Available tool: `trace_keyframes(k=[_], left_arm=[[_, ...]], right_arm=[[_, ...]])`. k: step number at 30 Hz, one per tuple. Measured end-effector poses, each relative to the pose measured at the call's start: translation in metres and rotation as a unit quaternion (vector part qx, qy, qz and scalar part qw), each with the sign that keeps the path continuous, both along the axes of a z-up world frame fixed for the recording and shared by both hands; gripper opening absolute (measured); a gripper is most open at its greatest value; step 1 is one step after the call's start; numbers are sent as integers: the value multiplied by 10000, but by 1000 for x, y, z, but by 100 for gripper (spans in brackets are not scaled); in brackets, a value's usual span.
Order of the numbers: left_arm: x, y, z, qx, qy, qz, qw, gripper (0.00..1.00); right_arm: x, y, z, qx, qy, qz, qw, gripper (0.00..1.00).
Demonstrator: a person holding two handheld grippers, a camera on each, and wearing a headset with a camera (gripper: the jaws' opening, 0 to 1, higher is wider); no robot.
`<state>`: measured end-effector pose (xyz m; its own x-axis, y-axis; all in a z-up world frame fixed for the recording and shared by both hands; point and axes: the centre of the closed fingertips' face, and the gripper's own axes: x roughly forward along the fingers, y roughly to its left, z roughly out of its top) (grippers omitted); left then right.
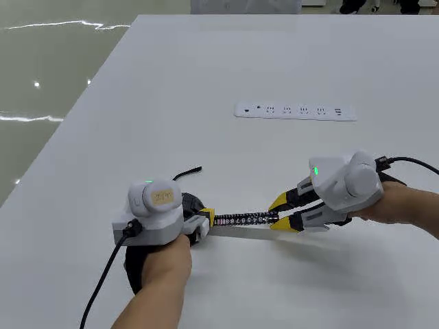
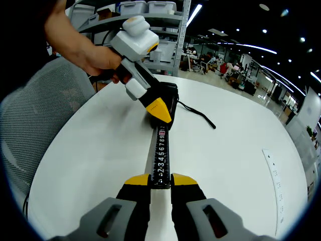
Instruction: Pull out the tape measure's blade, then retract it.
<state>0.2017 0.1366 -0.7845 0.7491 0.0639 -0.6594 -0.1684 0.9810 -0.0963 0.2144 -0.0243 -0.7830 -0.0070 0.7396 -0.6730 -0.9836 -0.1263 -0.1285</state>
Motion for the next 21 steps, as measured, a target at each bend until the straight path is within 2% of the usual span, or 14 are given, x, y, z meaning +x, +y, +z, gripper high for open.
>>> trace_keyframes(k=[12, 21], left_arm=[[-2, -3, 2, 6, 4, -15, 10000, 61], [2, 1, -2, -11, 4, -10, 10000, 61]], right_arm=[[-1, 1, 0, 10, 7, 3, 10000, 14], [-1, 3, 1, 14, -3, 17, 10000, 14]])
